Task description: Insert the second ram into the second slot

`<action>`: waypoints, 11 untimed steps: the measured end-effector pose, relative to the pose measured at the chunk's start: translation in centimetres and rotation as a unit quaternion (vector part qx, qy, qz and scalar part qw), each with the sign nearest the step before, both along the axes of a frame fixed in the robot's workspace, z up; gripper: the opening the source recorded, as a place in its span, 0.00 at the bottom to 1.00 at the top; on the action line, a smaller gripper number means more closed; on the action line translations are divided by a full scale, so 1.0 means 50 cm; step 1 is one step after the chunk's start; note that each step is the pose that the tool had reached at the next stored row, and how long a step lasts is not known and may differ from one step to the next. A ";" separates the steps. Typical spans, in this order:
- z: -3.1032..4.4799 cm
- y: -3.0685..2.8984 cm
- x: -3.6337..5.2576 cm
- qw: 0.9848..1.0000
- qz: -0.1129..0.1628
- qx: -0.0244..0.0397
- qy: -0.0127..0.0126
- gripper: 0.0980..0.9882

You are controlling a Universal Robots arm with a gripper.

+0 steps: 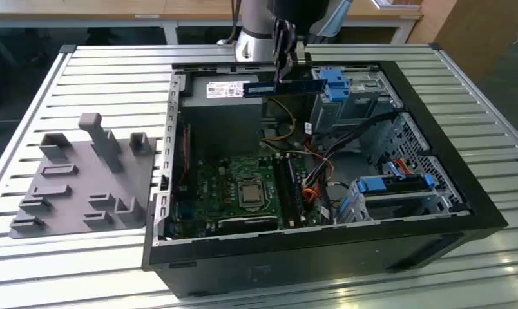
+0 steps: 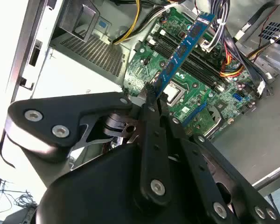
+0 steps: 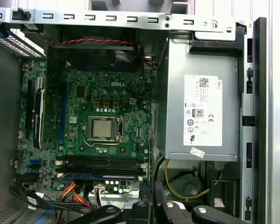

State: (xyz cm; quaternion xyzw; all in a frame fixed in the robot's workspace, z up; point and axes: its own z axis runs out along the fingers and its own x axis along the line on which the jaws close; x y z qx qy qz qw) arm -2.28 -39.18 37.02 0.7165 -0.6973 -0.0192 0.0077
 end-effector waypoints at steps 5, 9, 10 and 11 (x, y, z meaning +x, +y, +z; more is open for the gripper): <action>0.000 0.000 0.000 1.000 0.000 0.000 0.000 0.05; 0.000 0.000 0.000 1.000 -0.001 0.000 0.000 0.05; 0.000 0.000 0.000 1.000 -0.003 0.000 0.000 0.05; 0.000 0.000 0.000 1.000 -0.008 0.000 0.000 0.05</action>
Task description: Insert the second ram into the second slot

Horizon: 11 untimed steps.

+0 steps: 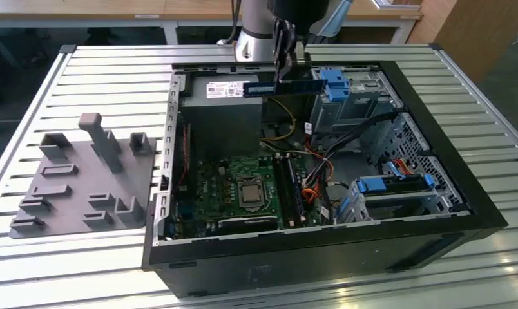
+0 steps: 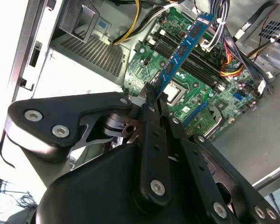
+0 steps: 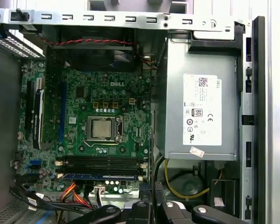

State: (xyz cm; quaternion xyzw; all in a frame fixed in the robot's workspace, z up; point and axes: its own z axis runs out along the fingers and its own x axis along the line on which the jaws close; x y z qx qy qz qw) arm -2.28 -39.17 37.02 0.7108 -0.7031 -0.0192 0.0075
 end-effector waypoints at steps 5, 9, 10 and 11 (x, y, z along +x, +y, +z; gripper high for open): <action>-0.001 0.000 0.000 0.999 -0.038 -0.001 0.000 0.05; -0.001 0.000 0.000 0.997 -0.072 -0.002 0.000 0.05; -0.002 0.000 0.000 0.997 -0.081 -0.003 0.000 0.05; -0.002 0.000 0.000 0.996 -0.089 -0.003 0.000 0.05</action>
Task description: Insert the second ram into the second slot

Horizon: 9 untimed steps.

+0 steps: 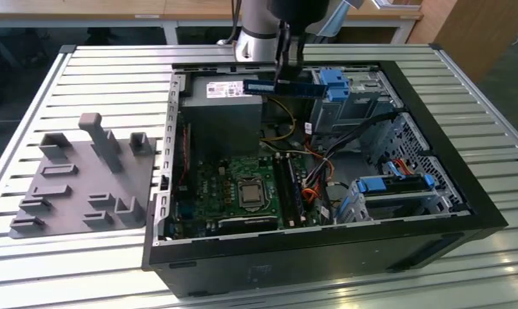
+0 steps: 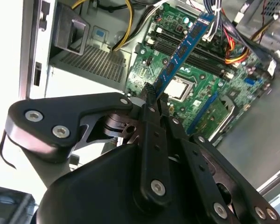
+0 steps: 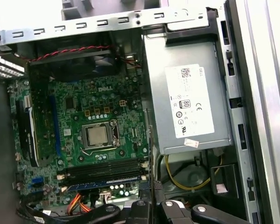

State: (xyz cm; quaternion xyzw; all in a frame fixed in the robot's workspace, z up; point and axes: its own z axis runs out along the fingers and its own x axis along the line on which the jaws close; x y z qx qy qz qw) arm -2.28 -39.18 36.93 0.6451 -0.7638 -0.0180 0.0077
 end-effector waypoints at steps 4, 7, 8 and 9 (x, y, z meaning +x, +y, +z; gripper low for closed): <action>0.000 -0.002 0.000 1.000 -0.021 0.000 0.000 0.05; 0.000 -0.015 0.000 1.000 -0.024 0.000 0.000 0.05; 0.000 -0.019 0.000 1.000 -0.025 0.000 0.000 0.05; 0.000 -0.023 0.000 1.000 -0.026 0.000 0.000 0.05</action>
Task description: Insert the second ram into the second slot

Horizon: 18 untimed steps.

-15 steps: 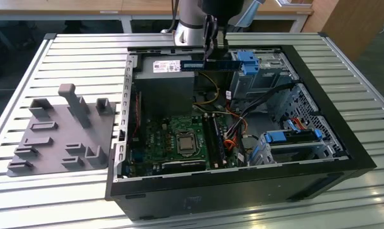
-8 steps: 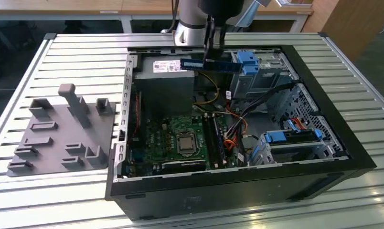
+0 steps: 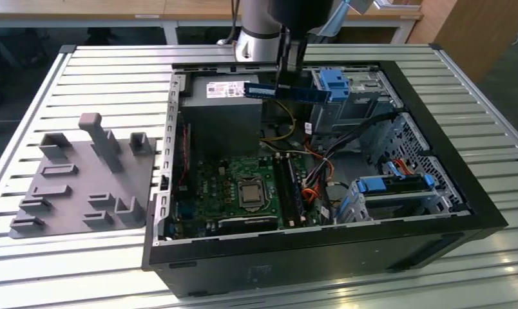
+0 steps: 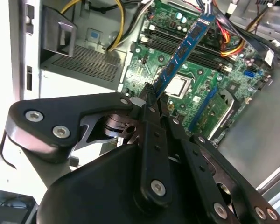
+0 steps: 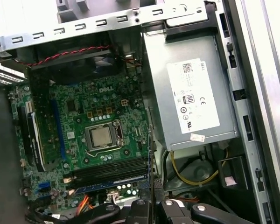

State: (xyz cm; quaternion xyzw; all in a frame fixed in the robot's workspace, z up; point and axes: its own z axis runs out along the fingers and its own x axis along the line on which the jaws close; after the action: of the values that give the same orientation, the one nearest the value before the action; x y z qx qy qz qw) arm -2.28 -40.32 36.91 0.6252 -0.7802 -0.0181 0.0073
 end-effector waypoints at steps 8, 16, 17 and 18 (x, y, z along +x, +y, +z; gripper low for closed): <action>-0.008 -0.002 0.000 0.998 -0.061 0.000 0.000 0.05; -0.015 -0.006 0.000 0.993 -0.120 0.000 0.000 0.05; -0.015 -0.011 0.000 0.993 -0.122 0.000 0.000 0.05; -0.015 -0.017 0.000 0.993 -0.122 0.000 0.000 0.05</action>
State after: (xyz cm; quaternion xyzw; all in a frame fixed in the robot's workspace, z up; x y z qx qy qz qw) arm -2.28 -41.16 36.16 0.5253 -0.8507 -0.0188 0.0054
